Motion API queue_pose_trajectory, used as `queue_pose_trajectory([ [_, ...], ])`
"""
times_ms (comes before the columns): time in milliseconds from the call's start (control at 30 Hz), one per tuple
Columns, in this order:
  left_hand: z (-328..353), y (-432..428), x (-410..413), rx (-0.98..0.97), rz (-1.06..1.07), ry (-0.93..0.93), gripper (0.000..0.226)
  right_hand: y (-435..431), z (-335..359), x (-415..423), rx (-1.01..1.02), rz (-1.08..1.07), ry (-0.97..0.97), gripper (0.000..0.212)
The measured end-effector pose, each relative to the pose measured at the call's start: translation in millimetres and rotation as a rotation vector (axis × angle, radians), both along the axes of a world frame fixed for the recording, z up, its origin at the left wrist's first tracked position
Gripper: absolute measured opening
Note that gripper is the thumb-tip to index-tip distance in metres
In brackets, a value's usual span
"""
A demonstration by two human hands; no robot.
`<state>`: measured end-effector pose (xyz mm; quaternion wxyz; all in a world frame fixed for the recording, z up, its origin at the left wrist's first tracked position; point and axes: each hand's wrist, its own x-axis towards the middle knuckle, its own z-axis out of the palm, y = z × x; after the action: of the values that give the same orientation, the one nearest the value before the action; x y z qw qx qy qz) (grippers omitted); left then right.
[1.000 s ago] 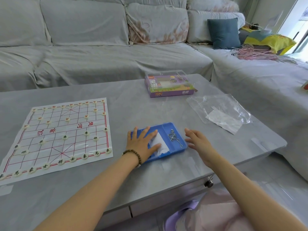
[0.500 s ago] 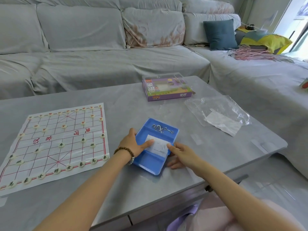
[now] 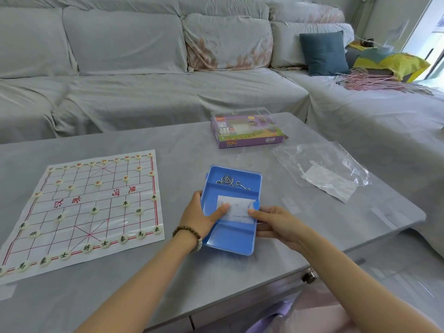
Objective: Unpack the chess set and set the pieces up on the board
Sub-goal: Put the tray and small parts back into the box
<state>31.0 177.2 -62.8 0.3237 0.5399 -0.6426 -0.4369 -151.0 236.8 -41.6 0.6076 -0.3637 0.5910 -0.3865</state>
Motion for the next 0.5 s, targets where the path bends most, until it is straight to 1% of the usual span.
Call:
queue_pose_trajectory([
  [133,0.2,3.0,-2.1,-0.006,-0.020,0.006,0.050,3.1,-0.7,-1.8,-0.026,-0.008,0.031,0.013],
  [267,2.6,-3.3,-0.8,-0.011,-0.006,0.068,0.054,2.3,2.4,-3.1,-0.100,-0.007,0.047,0.023],
  [300,5.3,-5.4,-0.8,-0.008,-0.012,0.072,0.053,1.3,3.2,-3.0,-0.108,-0.009,0.015,0.025],
  [400,8.6,-12.0,-3.7,0.008,-0.037,0.078,0.052,-3.8,4.3,-2.1,-0.102,-0.065,-0.158,0.030],
  [433,8.8,-13.8,-5.7,0.014,-0.035,0.077,0.053,-5.8,4.1,-1.6,-0.106,-0.088,-0.169,0.030],
  [500,7.4,-18.2,-11.0,0.017,-0.035,0.076,0.055,-9.9,3.2,-1.9,-0.120,-0.134,-0.127,0.028],
])
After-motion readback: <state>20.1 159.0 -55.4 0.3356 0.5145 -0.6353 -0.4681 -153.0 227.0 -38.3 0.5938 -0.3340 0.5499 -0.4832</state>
